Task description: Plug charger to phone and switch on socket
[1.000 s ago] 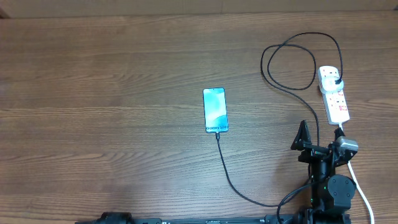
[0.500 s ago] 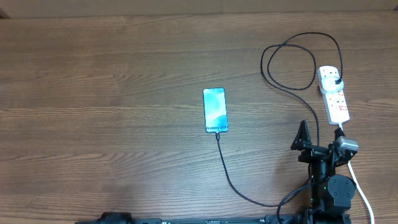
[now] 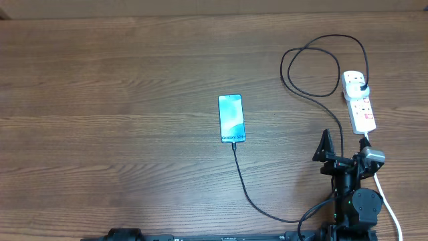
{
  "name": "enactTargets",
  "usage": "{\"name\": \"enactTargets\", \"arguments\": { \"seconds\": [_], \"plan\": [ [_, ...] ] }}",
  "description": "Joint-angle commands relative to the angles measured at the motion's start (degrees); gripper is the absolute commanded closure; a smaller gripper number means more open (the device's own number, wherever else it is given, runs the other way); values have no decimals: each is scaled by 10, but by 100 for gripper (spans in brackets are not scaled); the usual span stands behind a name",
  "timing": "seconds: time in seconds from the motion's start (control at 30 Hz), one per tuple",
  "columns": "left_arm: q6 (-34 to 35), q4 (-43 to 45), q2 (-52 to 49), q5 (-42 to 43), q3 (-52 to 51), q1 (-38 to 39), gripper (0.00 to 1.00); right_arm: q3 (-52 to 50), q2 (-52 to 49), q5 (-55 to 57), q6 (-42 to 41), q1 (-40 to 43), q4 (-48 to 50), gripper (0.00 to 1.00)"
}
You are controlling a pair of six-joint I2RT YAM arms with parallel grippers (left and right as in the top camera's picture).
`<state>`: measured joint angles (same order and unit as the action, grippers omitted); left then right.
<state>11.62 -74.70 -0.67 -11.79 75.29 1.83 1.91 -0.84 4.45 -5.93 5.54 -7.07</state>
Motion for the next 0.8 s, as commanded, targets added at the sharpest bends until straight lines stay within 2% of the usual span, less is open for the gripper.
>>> {"name": "enactTargets", "arguments": {
  "seconds": [0.0, 0.23, 0.5, 0.77],
  "plan": [
    [4, 34, 4, 5, -74, -3, 0, -4, 7, -2, 4, -3, 4, 0],
    [4, 160, 4, 10, -249, -3, 0, -4, 7, -2, 4, -3, 4, 0],
    [4, 345, 4, 65, -444, -3, 0, -4, 7, -2, 4, -3, 4, 0],
    [3, 466, 4, 104, -562, -3, 0, -4, 7, -2, 4, -3, 4, 0]
  ]
}}
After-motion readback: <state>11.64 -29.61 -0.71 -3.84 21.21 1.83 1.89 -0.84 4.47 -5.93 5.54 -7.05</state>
